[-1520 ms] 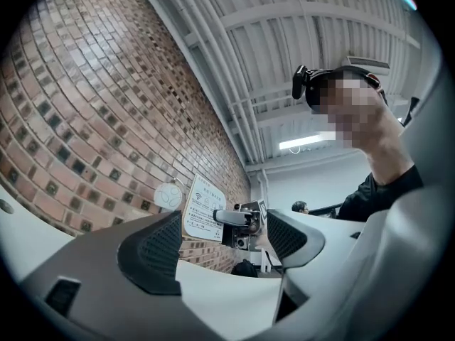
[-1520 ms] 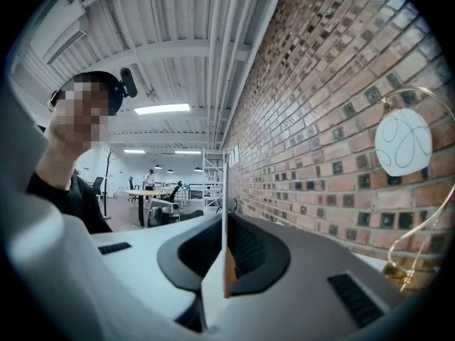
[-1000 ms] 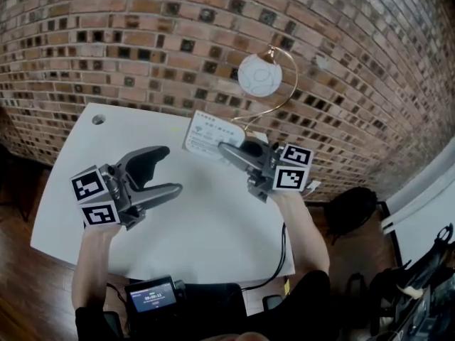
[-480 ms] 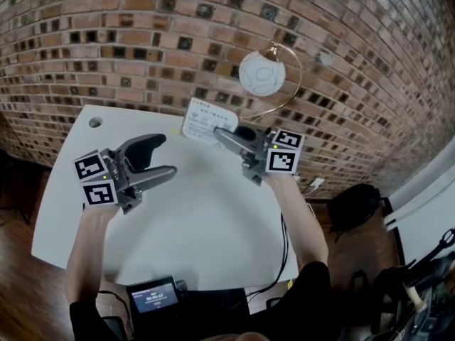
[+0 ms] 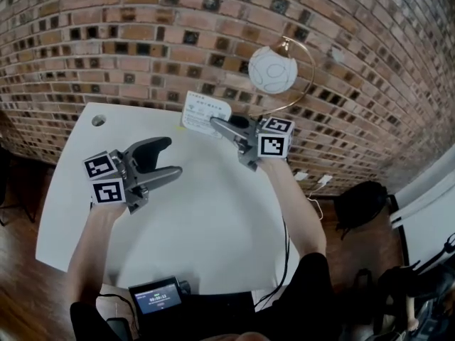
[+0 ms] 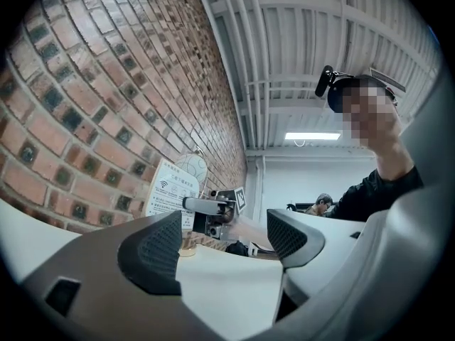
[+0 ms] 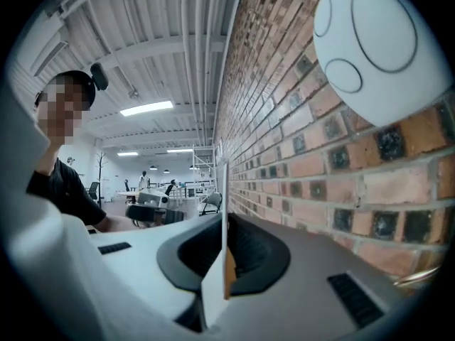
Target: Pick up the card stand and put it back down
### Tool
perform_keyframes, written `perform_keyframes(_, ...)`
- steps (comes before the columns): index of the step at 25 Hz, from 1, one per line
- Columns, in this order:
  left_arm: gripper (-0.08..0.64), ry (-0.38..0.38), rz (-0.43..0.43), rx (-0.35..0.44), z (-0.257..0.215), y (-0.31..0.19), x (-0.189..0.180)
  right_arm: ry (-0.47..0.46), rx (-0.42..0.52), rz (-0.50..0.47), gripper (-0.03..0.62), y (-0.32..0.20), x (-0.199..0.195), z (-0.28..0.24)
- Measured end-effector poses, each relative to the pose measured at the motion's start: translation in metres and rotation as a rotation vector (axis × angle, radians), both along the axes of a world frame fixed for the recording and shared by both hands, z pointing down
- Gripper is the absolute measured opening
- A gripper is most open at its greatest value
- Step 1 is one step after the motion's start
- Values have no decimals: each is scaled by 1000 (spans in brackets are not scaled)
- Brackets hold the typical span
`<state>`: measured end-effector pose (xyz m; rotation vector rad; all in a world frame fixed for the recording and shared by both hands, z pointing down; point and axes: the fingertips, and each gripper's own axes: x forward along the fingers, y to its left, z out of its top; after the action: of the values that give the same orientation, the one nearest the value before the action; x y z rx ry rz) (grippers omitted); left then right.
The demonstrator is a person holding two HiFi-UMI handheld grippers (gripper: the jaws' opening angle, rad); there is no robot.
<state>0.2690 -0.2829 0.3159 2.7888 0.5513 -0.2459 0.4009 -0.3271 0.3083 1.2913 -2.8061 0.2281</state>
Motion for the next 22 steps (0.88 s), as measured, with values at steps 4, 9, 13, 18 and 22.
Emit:
perform_keyframes(4, 374, -26, 13, -3, 14, 2, 6, 1, -17, -1, 28, -19, 11, 18)
perform_keyframes(9, 374, -15, 23, -26, 17, 2, 6, -4, -34, -8, 28, -39, 20, 37)
perform_keyframes(13, 374, -23, 29, -46, 20, 2, 5, 13, -59, 4, 28, -59, 28, 51)
perform_keyframes(18, 374, -25, 31, -58, 22, 3, 4, 37, -88, -4, 28, -84, 28, 66)
perform_keyframes(22, 374, -21, 46, -72, 22, 4, 5, 57, -101, -4, 28, -99, 28, 77)
